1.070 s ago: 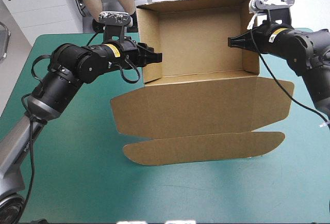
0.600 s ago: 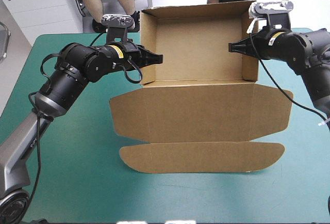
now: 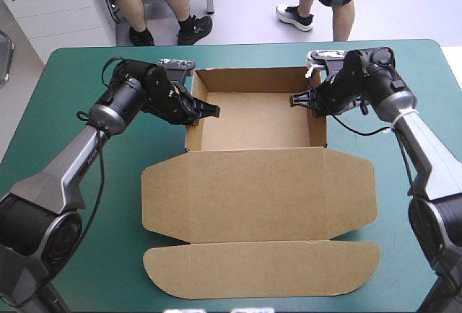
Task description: Fold the box
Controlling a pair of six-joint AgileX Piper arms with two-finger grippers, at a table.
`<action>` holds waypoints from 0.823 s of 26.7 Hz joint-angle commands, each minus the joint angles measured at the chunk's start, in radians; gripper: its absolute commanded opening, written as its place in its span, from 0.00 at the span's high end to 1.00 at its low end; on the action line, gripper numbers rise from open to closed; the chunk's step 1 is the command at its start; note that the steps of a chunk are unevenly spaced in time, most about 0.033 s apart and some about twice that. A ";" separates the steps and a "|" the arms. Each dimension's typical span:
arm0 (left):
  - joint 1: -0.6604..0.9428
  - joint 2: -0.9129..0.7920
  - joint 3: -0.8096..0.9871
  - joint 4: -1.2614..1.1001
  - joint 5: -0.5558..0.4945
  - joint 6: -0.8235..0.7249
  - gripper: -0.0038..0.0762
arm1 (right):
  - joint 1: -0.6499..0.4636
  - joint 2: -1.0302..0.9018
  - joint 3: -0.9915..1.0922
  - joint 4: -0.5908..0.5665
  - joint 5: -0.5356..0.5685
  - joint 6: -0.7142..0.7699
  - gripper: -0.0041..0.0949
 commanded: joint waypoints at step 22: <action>-0.006 0.119 -0.040 -0.060 0.096 0.140 0.29 | 0.008 0.071 -0.028 0.052 0.116 -0.073 0.40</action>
